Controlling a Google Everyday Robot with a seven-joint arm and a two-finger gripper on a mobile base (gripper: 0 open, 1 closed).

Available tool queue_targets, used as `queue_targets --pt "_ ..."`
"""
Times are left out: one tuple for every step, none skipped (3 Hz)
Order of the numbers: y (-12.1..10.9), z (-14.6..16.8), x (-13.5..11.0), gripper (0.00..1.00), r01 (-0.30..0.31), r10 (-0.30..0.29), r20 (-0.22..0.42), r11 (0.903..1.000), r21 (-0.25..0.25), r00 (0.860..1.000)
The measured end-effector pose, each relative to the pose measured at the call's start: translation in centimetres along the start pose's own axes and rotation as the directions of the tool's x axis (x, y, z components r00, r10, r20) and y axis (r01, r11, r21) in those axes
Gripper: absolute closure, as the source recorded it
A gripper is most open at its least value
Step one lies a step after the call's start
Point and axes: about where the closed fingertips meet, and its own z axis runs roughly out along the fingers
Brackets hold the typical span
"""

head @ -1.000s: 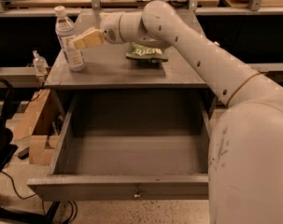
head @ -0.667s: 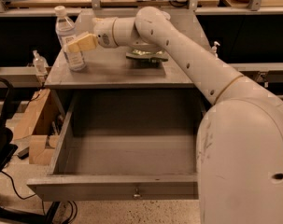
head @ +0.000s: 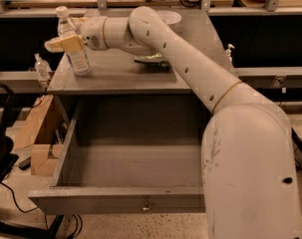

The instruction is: Place blue plastic bottle into top drawer

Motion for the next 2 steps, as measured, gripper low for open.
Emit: queue_targets --pt "1.41 0.57 -1.67 0.49 0.039 -0.039 0.024 0.9990 -0.022 0.999" --pt "1.54 0.83 -1.59 0.72 0.037 -0.037 0.023 0.9990 -0.026 0.999"
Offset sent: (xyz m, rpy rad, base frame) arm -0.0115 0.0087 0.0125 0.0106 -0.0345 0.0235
